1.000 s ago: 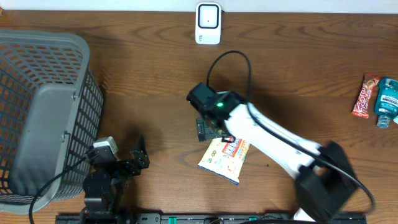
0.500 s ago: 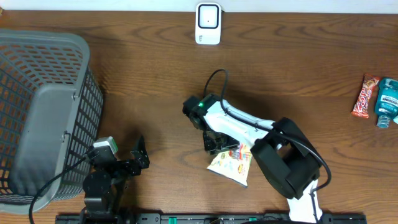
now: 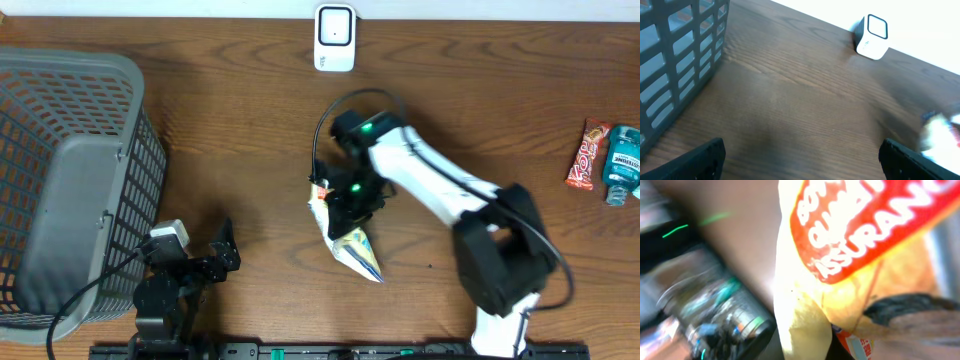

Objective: Scan the item barcode
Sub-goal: 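Lift and rotate the yellow bag with the right gripper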

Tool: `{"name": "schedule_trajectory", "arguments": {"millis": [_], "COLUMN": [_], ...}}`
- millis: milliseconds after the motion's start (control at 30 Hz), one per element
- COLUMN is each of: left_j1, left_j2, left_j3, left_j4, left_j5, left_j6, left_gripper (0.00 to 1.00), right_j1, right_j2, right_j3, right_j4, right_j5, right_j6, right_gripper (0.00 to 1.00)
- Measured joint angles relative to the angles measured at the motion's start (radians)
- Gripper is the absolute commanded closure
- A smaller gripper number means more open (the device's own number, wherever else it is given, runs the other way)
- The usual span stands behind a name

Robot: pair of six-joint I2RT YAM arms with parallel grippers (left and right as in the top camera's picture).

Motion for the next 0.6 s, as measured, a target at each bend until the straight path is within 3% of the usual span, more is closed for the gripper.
{"name": "schedule_trajectory", "arguments": {"millis": [67,267,467,600], "left_j1": [0.000,0.000,0.000,0.000], "left_j2": [0.000,0.000,0.000,0.000], "left_j3": [0.000,0.000,0.000,0.000], "left_j4": [0.000,0.000,0.000,0.000], "left_j5": [0.000,0.000,0.000,0.000], "left_j6": [0.000,0.000,0.000,0.000], "left_gripper": [0.02,0.02,0.02,0.02], "right_j1": [-0.035,-0.092,-0.105,-0.122], "right_j2": [-0.047,-0.078,-0.077,-0.077], "right_j3": [0.000,0.006,0.006,0.006], "right_j4": [-0.058,-0.156,-0.257,-0.276], "right_j5": [-0.144,-0.406,-0.636,-0.768], "right_j6": [-0.152,-0.401,-0.403,-0.274], "right_gripper": [0.99,0.99,0.99,0.99]}}
